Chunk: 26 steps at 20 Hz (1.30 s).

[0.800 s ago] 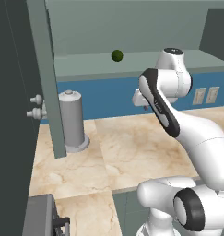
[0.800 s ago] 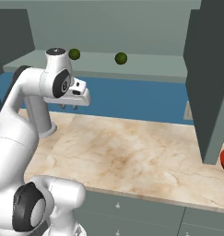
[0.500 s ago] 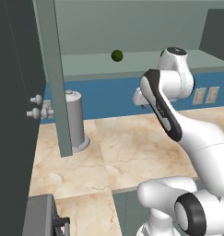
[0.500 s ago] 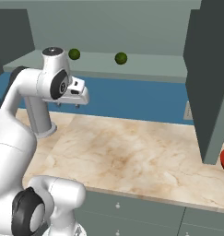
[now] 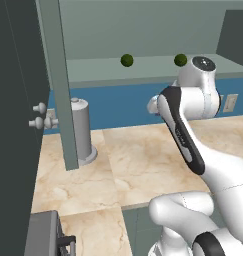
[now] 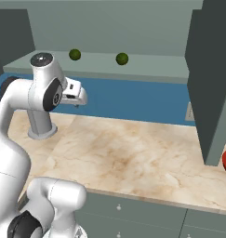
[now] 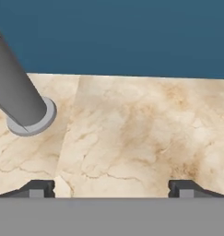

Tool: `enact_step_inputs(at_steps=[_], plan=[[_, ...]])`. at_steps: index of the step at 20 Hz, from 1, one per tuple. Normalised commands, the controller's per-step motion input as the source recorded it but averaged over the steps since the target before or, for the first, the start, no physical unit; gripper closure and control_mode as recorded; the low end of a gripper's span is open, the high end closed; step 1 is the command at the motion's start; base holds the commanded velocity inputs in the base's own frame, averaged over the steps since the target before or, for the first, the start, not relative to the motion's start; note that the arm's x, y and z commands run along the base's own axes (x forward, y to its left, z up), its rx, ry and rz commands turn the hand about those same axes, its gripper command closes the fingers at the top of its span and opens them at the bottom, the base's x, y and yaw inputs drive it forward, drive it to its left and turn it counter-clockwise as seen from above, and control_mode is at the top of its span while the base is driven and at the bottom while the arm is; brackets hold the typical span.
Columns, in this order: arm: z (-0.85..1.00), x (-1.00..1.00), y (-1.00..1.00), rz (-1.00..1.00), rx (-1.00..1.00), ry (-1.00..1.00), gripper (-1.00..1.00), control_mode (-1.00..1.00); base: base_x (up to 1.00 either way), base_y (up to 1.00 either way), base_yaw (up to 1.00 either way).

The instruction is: Pick the limes from the cabinet and place them in one bowl. Pick the apple from the sink and place it in the other bowl.

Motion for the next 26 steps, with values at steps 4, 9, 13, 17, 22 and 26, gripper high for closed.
enact_step_inputs(at_steps=[4, 9, 13, 17, 22, 26], plan=[[0.26, 0.0, 0.0, -0.13, 0.04, -0.2, -1.0, -1.0, 0.0, 0.0, 0.0], [0.51, 0.0, 0.0, -0.04, 0.0, -0.14, -1.0, -1.0, 0.0, 0.0, 0.0], [0.55, 0.0, 0.0, -0.01, 0.02, -0.12, -1.0, -1.0, 0.0, 0.0, 0.0], [0.37, 0.0, 0.03, -0.01, 0.04, -0.15, -1.0, -1.0, 0.0, 0.0, 0.0], [0.43, 0.0, 0.1, -0.01, 0.02, -0.12, -1.0, -1.0, 0.0, 0.0, 0.0], [0.42, 0.01, 0.16, 0.0, 0.0, -0.1, -1.0, -1.0, 0.0, 0.0, 0.0]])
